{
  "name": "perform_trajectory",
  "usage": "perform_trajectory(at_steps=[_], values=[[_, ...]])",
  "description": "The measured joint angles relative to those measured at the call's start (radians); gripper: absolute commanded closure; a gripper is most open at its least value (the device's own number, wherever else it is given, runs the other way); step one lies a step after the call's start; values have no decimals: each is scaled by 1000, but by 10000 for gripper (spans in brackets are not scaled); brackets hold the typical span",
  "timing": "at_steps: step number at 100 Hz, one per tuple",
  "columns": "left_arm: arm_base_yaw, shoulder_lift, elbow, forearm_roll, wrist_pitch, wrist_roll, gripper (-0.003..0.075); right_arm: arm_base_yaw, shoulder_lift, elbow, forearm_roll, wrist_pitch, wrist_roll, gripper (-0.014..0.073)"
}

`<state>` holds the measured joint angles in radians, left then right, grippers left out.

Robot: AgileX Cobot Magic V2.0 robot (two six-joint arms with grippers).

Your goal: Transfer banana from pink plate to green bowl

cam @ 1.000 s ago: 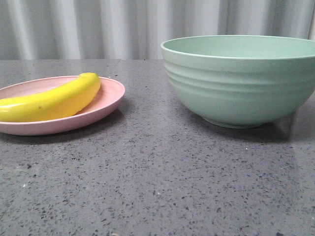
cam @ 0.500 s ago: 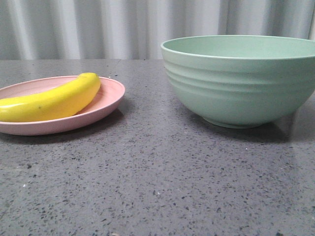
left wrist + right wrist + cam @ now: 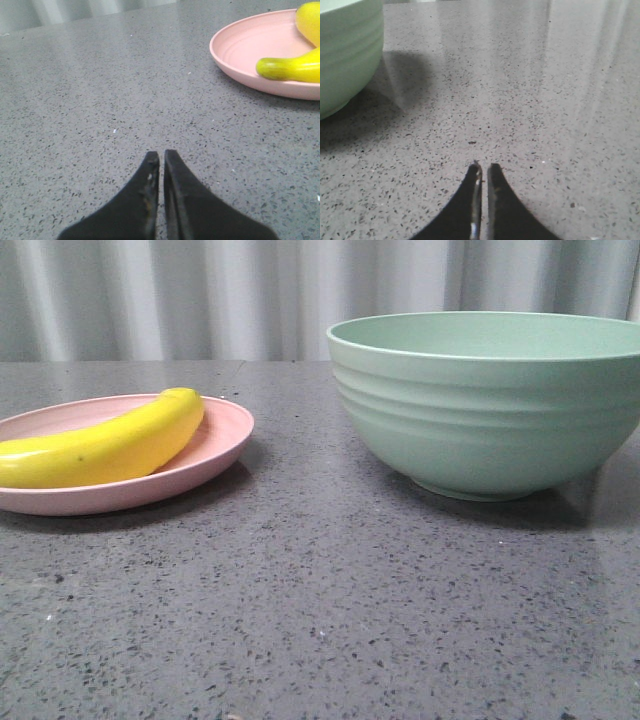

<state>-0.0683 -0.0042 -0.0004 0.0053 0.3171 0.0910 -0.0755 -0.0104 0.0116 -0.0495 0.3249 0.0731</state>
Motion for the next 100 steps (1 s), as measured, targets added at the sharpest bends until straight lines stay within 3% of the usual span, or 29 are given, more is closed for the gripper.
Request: perform_trajectory(at_steps=[67,100], values=[[0,0,0,8,-190,0,741,0,0,0,9,-11,0,665],[0,0,0,-39,-263,0,741,0,0,0,14,-140,0,665]])
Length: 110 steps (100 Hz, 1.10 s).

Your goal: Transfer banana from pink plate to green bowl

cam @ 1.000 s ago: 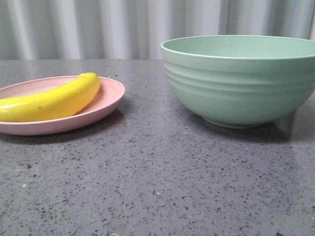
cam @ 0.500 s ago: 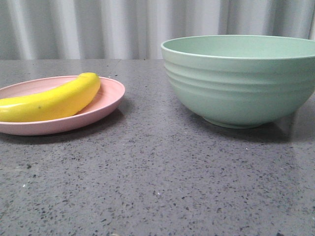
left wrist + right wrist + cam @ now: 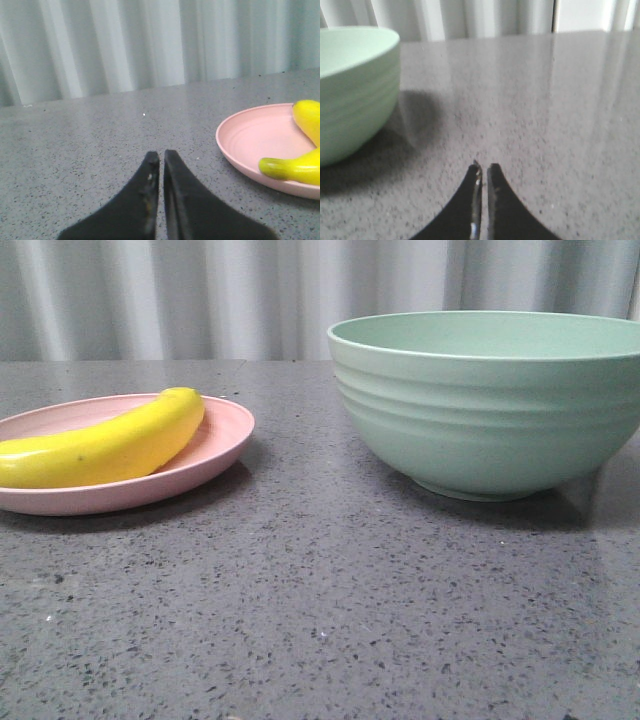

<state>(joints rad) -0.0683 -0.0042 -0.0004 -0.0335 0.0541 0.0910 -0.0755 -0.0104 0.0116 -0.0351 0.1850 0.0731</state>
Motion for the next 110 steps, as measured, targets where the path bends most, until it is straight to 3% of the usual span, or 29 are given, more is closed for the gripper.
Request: perform_trajectory(at_steps=[22,86,110], values=[[0,0,0,-8,-17,0,741,0,0,0,0,-89,0,665],[0,0,-2,-45,-64,0,741,0,0,-2,0,-57,0,665],[0,39,-130,-75,106,0,741,0,44,-127,2,71,0,664]])
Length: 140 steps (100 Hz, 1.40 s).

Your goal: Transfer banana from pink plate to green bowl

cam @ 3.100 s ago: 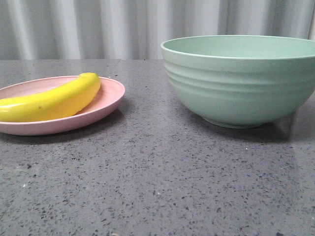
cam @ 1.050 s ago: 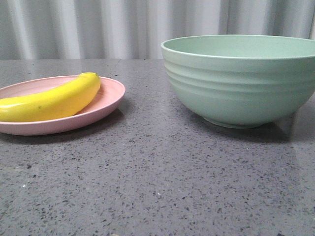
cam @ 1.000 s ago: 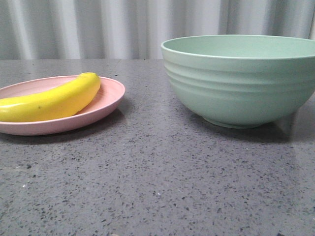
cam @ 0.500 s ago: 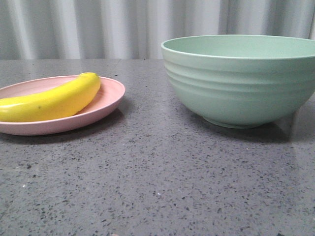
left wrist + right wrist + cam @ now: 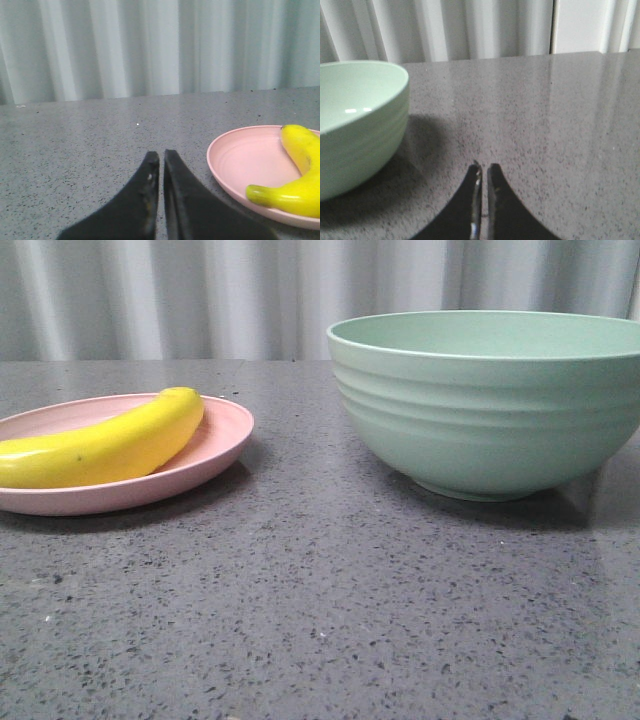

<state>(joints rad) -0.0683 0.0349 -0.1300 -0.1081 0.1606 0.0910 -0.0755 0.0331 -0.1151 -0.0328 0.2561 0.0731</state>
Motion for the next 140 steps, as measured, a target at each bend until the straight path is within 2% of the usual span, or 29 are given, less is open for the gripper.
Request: perform_trajectory(at_steps=[32,39,52,59,79,97,110,140], values=[[0,229,-191,-20,26,0,722,0,270,-218,39,40,0,657],[0,277,-202,-20,17,0,628,0,318,-235,41,17,0,657],[0,345,-204,-22,-20,0,321,0,377,-240,43,-2,0,657],[0,365,-204,-24,-53,0,242,0,402,-240,43,-2,0,657],[0,414,-211,-37,-145,0,261,0,455,-240,43,14,0,657],[-22,506,-304,-52,-17,0,260,0,477,-240,43,15,0,657],[-100,610,-382,-61,91,0,260,0,486,-240,43,15,0,657],[-331,874,-541,-63,232,28,261,0,492,-240,43,0,0,657]])
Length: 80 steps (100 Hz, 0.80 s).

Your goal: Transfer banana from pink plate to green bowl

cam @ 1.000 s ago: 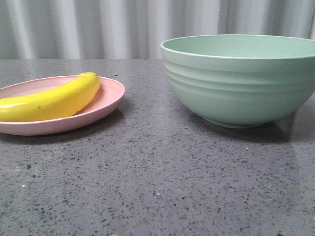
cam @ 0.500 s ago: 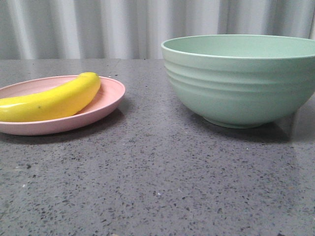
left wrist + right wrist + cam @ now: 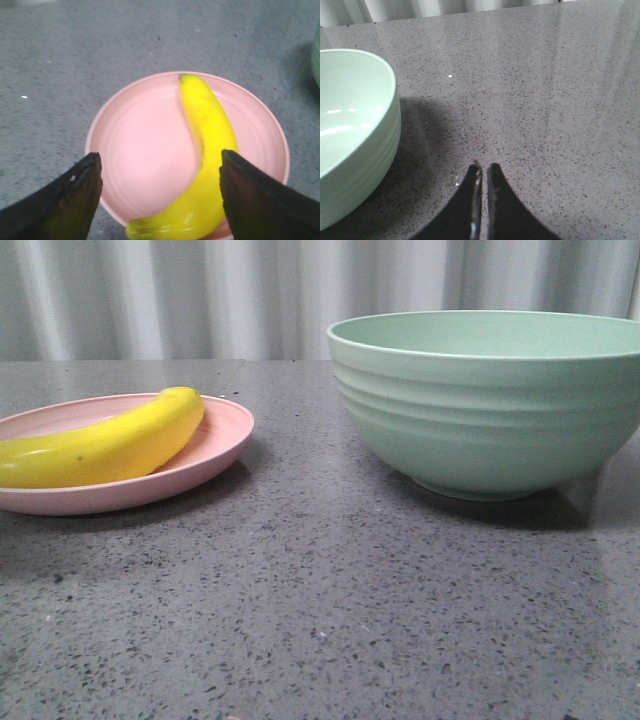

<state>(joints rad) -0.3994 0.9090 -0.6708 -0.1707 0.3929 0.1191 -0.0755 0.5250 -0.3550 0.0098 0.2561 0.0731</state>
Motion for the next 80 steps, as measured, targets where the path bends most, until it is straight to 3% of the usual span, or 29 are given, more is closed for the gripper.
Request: perform_trajectory(at_steps=[18,38,80], values=[[-76,179,-98,0,83,4,260,0,0,0,0,0,0,657],[-86,330,-185,0,192,23,261,0,0,0,0,0,0,657],[-86,456,-226,0,220,46,261,0,0,0,0,0,0,657]])
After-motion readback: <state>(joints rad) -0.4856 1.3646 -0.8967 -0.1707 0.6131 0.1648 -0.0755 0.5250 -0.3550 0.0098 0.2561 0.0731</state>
